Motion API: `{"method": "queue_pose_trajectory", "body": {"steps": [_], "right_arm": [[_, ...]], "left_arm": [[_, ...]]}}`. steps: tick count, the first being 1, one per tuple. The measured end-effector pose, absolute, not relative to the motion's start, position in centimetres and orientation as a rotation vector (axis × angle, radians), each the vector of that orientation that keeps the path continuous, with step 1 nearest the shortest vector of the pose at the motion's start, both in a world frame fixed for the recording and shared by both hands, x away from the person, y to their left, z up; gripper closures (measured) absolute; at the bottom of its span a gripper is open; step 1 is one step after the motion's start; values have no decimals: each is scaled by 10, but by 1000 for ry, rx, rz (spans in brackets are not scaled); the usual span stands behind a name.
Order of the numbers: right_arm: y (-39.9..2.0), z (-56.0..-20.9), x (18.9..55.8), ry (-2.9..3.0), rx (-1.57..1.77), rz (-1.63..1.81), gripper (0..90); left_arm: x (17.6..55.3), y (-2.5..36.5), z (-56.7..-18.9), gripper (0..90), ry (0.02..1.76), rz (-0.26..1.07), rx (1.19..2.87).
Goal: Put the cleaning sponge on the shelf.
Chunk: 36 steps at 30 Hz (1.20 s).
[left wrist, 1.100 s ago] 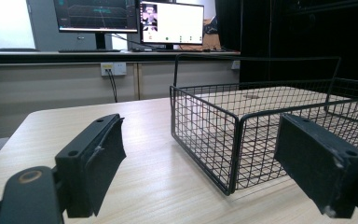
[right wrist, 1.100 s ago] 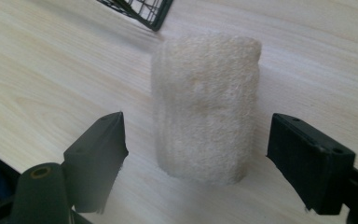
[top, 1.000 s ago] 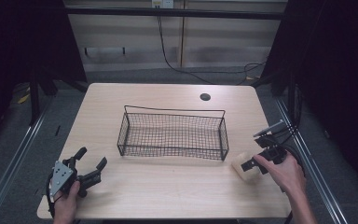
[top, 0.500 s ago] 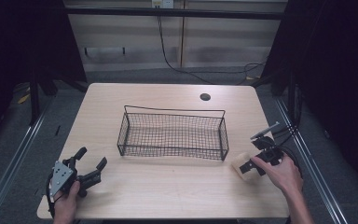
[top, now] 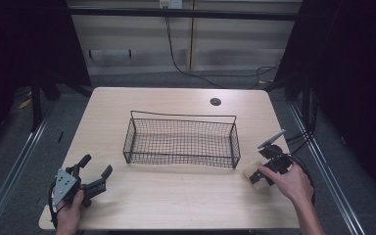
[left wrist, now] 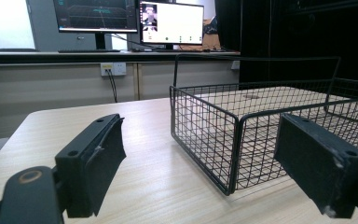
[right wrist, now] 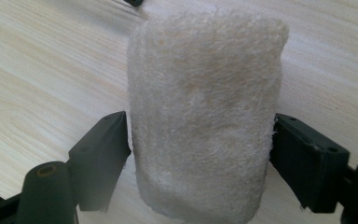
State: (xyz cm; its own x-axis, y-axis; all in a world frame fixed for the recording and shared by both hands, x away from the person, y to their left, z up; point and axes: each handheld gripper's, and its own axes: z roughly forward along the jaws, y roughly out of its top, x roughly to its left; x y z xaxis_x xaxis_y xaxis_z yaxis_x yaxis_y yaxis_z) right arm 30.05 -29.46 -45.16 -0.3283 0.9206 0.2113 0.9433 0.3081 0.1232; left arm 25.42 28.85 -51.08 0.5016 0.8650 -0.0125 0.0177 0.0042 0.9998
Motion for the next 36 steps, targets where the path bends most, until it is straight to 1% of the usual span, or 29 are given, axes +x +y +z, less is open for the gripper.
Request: {"method": "queue_pose_trajectory", "body": {"steps": [4,5,7,21,36], "right_arm": [[-293,-452,301,-2461,-1752,-319,253],[-293,-453,301,-2467,-1750,-316,277],[-292,-453,301,-2473,-1747,-308,282],[-296,-448,298,-2442,-1771,-322,287],[-300,-434,294,-2392,-1754,-468,288]], "left_arm": [[254,289,-511,154,829,800,1418],[254,289,-511,154,829,801,1419],[254,289,-511,154,829,800,1418],[254,288,-511,155,829,801,1419],[254,288,-511,155,830,801,1418]]}}
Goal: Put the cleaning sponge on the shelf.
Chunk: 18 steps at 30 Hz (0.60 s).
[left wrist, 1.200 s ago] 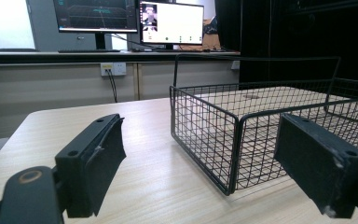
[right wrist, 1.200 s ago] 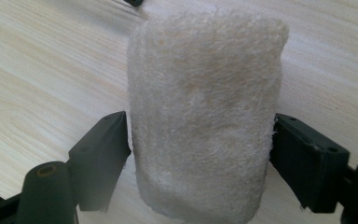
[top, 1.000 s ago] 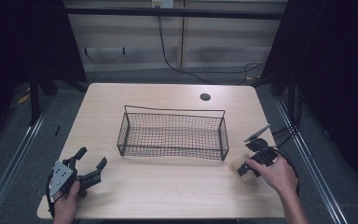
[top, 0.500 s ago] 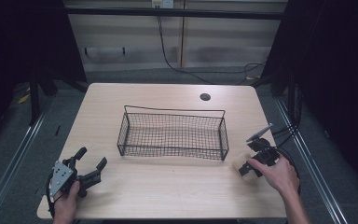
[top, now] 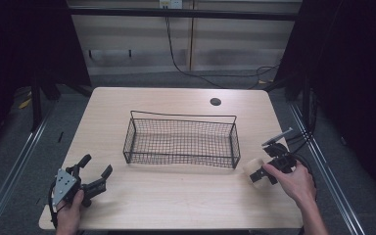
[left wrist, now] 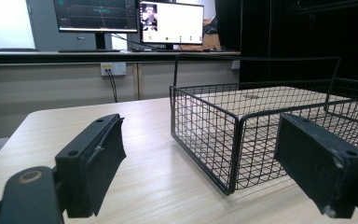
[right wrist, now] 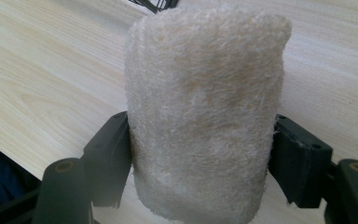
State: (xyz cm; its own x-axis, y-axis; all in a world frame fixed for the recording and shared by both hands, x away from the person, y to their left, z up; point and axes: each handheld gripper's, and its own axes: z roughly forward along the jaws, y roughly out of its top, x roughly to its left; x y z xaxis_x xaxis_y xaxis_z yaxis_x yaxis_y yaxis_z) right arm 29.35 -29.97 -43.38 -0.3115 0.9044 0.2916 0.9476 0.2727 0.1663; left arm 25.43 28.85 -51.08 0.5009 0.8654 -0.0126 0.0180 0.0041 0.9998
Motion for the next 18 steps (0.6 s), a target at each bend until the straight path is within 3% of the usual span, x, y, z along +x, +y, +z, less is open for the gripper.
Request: {"method": "queue_pose_trajectory", "body": {"steps": [18], "right_arm": [[-292,-410,294,-2378,-1672,-502,288]], "left_arm": [[254,288,-511,155,829,801,1418]]}}
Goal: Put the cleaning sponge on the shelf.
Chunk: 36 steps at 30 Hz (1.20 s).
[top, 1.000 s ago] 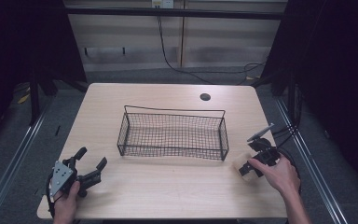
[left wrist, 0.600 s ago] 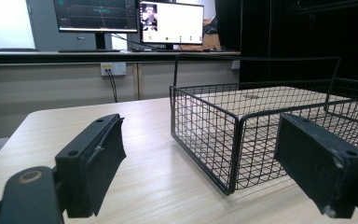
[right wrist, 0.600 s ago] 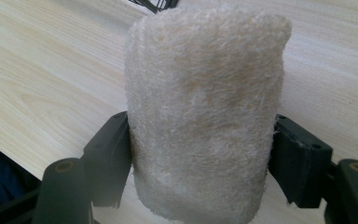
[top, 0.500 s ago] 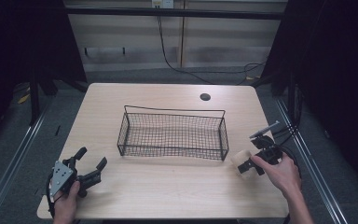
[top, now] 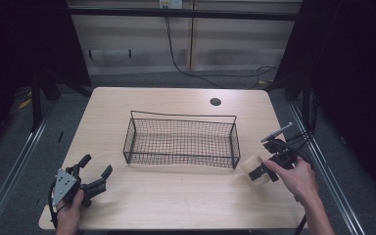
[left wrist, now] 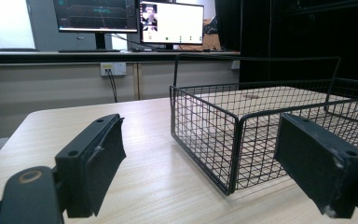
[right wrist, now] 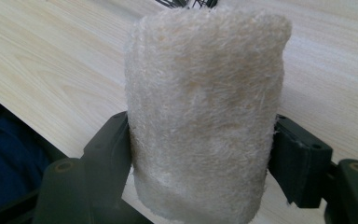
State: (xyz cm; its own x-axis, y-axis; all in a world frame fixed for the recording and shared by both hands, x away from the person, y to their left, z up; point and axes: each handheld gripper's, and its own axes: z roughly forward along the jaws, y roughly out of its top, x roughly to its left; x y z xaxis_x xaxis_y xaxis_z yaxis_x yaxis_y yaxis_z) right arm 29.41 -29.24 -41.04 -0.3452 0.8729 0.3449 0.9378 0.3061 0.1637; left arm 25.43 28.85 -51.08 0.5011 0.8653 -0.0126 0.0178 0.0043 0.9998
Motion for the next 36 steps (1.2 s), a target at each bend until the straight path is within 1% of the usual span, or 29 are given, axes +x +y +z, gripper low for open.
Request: {"method": "queue_pose_trajectory", "body": {"steps": [12,21,36], "right_arm": [[-287,-395,292,-2381,-1643,-524,289],[-285,-374,288,-2377,-1634,-567,289],[-271,-348,299,-2397,-1569,-609,290]], "left_arm": [[254,289,-511,155,829,801,1419],[254,289,-511,155,829,802,1421],[254,288,-511,155,829,801,1419]]}}
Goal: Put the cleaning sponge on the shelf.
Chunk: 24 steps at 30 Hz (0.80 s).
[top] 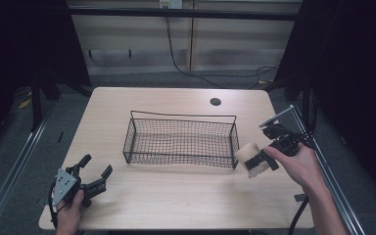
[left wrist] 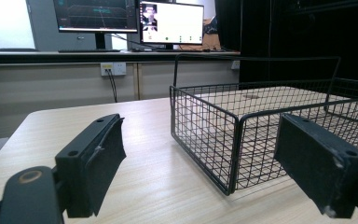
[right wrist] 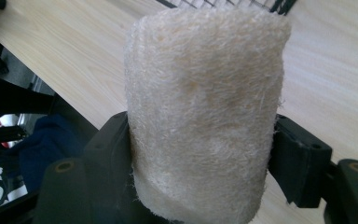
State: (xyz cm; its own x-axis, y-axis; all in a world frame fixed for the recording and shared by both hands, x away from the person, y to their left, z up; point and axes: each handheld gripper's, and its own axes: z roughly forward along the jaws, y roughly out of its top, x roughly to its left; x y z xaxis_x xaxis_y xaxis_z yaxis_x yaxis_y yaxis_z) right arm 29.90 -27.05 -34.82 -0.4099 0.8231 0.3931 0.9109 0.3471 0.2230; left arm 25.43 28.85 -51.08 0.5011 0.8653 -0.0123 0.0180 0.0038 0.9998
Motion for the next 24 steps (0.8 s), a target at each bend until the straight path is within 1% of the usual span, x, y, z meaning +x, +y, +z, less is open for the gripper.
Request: {"method": "queue_pose_trajectory", "body": {"steps": [10,17,24], "right_arm": [[-260,-333,305,-2411,-1543,-631,290],[-256,-329,311,-2417,-1542,-650,290],[-242,-317,322,-2436,-1527,-648,290]], "left_arm": [[254,289,-511,155,829,801,1419],[254,289,-511,155,828,801,1419],[254,289,-511,155,829,801,1419]]}}
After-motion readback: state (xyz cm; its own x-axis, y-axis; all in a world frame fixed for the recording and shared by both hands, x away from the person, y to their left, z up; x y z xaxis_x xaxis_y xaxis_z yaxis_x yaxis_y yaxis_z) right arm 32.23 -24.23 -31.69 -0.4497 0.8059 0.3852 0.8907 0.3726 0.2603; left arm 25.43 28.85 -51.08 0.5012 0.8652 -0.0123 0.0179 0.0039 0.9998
